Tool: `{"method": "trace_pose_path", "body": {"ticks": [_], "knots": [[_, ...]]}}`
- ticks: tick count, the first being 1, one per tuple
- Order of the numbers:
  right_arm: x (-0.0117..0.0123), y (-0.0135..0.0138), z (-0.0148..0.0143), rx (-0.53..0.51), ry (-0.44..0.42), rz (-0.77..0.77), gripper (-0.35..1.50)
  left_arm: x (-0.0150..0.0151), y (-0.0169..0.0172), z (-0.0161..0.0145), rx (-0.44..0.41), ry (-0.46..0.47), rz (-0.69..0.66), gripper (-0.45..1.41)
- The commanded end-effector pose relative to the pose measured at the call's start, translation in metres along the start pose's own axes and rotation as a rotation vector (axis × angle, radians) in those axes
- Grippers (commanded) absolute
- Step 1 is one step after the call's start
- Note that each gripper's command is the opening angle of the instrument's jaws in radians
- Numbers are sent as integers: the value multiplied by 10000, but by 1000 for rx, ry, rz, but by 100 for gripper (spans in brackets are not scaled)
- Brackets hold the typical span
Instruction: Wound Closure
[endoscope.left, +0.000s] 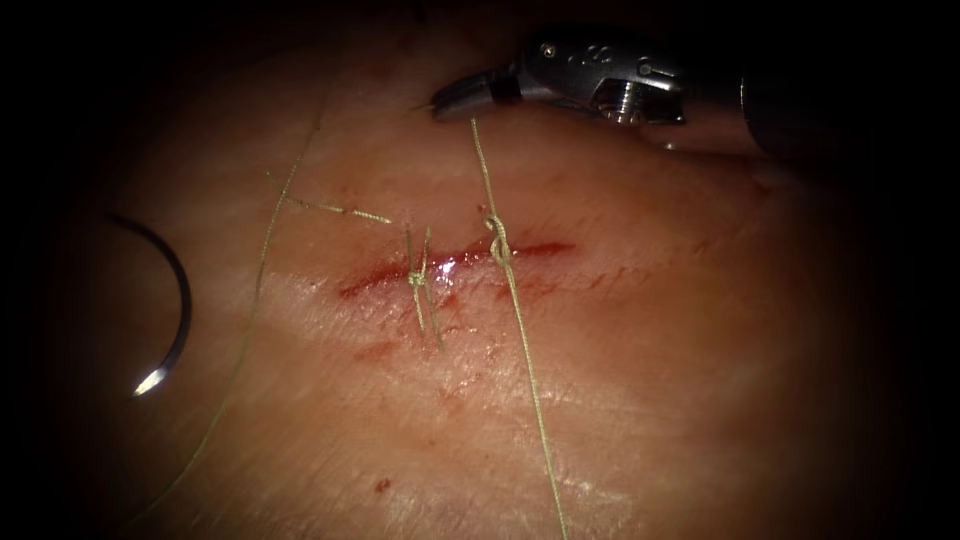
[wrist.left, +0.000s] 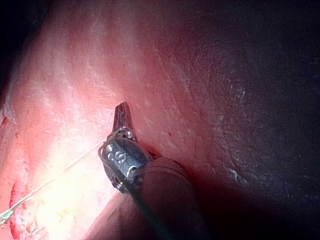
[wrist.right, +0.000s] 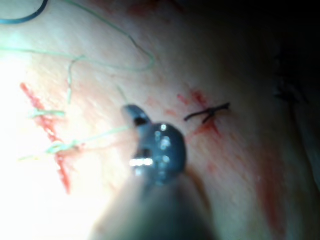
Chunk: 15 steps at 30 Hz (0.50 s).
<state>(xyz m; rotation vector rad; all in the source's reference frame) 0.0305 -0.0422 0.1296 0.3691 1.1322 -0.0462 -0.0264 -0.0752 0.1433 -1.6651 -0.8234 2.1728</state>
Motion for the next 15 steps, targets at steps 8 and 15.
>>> {"method": "trace_pose_path", "body": {"ticks": [8,15], "knots": [[-1,6,0,-78,-59,-66,-35,-35,15,55,-88,-52,-23,-45],[2,8,3,-112,-82,-87,-35,-63,45,98,-212,-113,-40,-45]]}}
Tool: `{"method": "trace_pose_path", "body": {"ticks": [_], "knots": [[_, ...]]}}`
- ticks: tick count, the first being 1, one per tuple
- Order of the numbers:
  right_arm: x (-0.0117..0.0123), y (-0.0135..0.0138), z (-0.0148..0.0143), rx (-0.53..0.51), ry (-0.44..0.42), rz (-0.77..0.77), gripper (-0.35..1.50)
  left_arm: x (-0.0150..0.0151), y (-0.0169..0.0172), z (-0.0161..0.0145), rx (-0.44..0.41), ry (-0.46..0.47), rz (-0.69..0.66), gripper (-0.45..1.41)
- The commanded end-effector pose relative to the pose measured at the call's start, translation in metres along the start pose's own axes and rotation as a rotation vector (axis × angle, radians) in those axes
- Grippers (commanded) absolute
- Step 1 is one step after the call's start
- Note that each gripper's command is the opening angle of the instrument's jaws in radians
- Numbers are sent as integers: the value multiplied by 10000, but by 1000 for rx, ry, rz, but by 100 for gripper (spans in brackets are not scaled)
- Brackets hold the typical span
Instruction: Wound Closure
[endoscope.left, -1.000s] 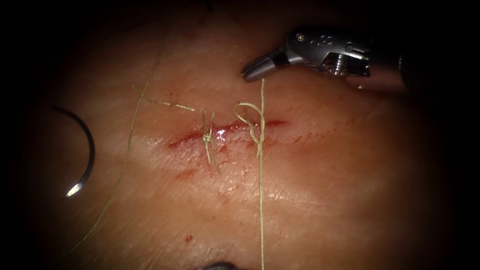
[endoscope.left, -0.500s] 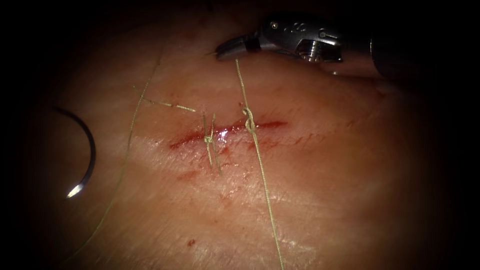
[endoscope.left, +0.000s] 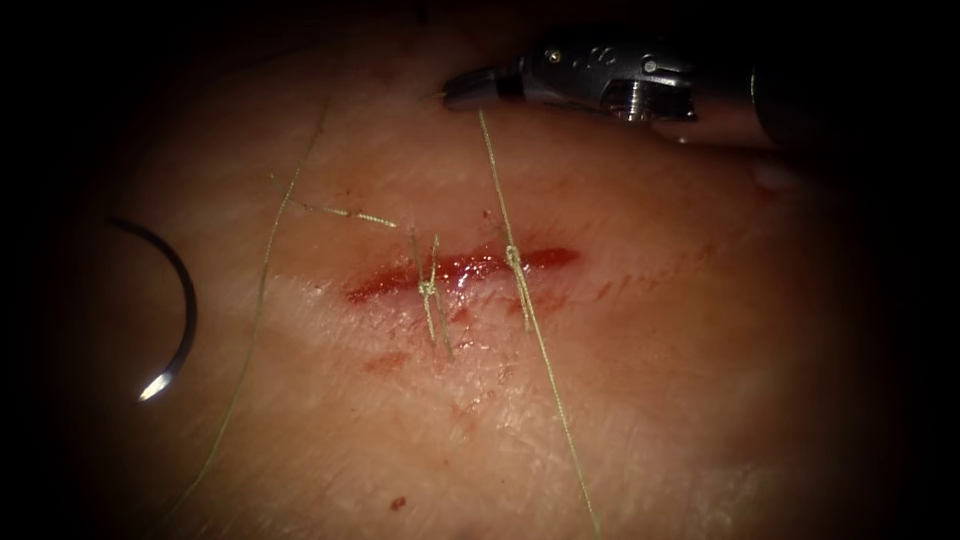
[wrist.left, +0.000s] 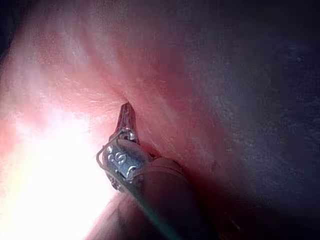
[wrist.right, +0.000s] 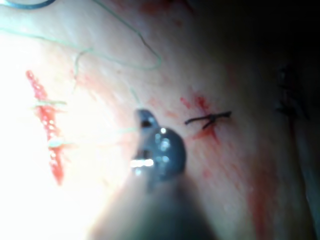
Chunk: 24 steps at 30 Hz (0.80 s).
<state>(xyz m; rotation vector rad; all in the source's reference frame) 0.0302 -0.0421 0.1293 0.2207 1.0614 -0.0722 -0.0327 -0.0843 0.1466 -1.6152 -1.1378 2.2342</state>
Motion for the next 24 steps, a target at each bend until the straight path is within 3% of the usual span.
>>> {"method": "trace_pose_path", "body": {"ticks": [1,7,20,24], "knots": [[1,8,8,-2,3,-3,-35,-7,-1,12,-18,-8,0,-45],[5,12,10,-23,-5,-17,-35,-15,8,24,-69,-27,-16,-45],[13,20,12,-56,-23,-50,-35,-16,8,24,-75,-28,-15,-45],[12,12,14,-12,-12,-61,-35,-4,7,16,-58,-10,-24,-45]]}}
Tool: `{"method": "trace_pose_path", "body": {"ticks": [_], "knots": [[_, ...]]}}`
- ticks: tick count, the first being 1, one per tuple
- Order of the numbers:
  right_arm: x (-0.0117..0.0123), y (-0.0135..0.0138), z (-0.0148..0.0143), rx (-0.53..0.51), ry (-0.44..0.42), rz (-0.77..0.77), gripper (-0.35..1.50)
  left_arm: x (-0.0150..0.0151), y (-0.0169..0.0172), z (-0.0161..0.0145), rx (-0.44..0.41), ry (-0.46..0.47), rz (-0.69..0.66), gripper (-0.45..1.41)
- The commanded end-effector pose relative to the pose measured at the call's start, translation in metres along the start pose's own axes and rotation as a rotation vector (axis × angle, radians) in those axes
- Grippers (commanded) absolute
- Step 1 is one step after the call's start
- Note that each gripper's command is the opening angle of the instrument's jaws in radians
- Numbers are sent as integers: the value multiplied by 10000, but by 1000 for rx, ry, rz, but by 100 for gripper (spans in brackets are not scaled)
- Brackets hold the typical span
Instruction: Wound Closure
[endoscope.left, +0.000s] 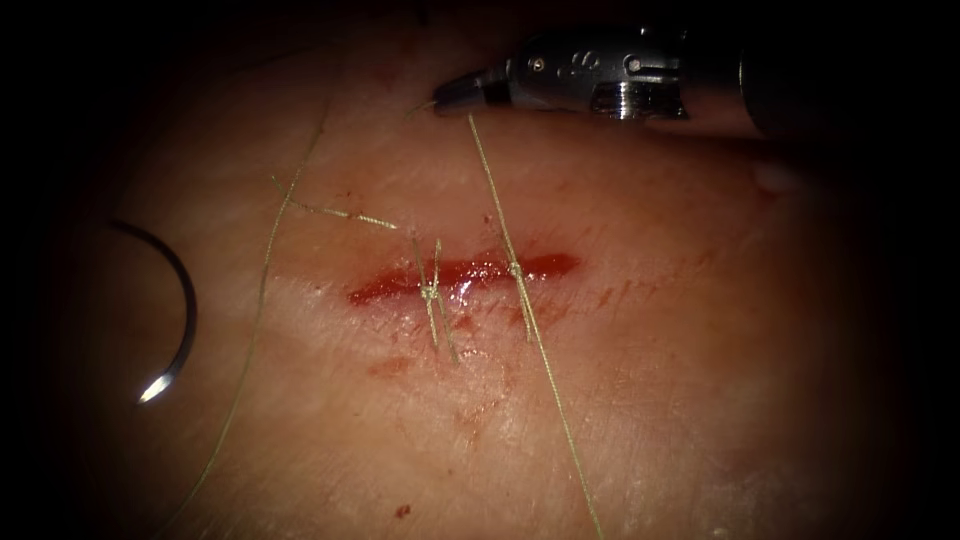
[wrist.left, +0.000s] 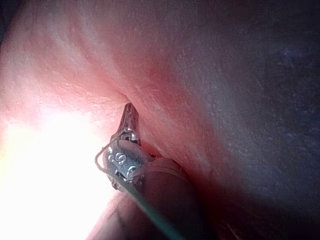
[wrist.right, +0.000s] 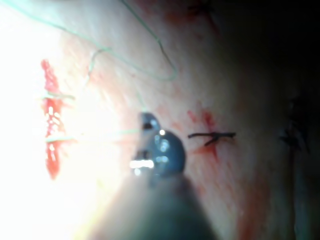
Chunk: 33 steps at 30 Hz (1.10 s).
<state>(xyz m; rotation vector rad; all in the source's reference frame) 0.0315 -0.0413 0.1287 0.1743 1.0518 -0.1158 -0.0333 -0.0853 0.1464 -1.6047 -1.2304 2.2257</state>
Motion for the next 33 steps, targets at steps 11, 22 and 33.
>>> {"method": "trace_pose_path", "body": {"ticks": [11,22,33], "knots": [[28,-50,-20,-142,-58,106,148,79,-2,-71,102,112,60,-45],[51,-40,-138,-312,-118,253,150,168,3,-186,211,172,144,-45],[63,-107,-136,-345,15,358,148,241,12,-260,275,174,195,-45]]}}
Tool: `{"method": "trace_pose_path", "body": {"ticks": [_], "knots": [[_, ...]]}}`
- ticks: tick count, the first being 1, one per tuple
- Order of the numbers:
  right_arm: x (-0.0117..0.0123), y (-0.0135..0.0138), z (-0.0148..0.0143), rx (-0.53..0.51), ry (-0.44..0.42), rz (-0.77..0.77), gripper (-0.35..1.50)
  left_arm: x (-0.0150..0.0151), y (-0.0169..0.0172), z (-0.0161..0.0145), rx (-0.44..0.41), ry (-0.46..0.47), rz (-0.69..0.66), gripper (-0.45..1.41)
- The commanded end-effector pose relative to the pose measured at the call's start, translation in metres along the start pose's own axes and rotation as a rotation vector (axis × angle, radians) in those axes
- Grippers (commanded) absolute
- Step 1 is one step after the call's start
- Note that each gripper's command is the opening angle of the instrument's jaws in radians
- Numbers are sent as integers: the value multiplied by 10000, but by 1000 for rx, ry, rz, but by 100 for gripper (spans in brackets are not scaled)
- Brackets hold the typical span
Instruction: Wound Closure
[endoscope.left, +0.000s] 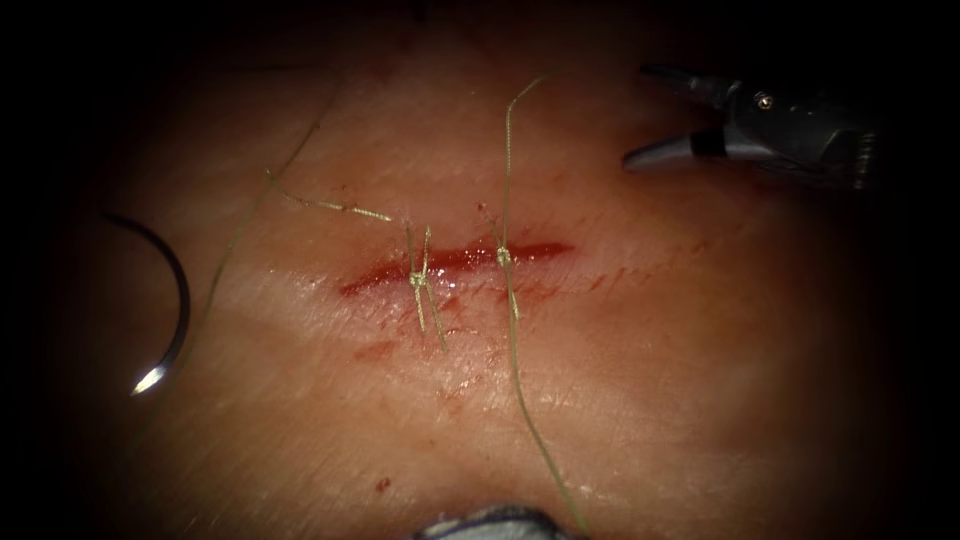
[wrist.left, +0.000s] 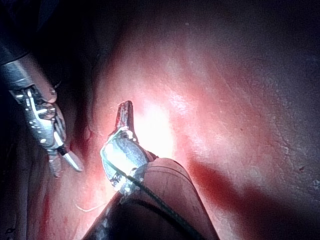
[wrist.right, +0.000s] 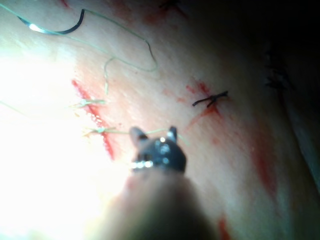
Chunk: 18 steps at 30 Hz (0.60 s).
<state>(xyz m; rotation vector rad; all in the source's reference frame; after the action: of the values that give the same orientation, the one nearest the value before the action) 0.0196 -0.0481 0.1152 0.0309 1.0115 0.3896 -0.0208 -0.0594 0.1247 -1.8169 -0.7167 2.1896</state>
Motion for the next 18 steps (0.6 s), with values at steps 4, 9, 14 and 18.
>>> {"method": "trace_pose_path", "body": {"ticks": [4,9,14,18], "knots": [[3,-53,35,104,69,17,143,29,-15,-19,21,10,28,-45],[15,-81,72,134,136,14,133,51,-22,-32,51,12,46,-45],[17,-94,114,134,179,25,130,49,-25,-33,42,-2,45,-45],[9,-106,125,177,190,36,125,46,-31,-44,35,-10,44,-45]]}}
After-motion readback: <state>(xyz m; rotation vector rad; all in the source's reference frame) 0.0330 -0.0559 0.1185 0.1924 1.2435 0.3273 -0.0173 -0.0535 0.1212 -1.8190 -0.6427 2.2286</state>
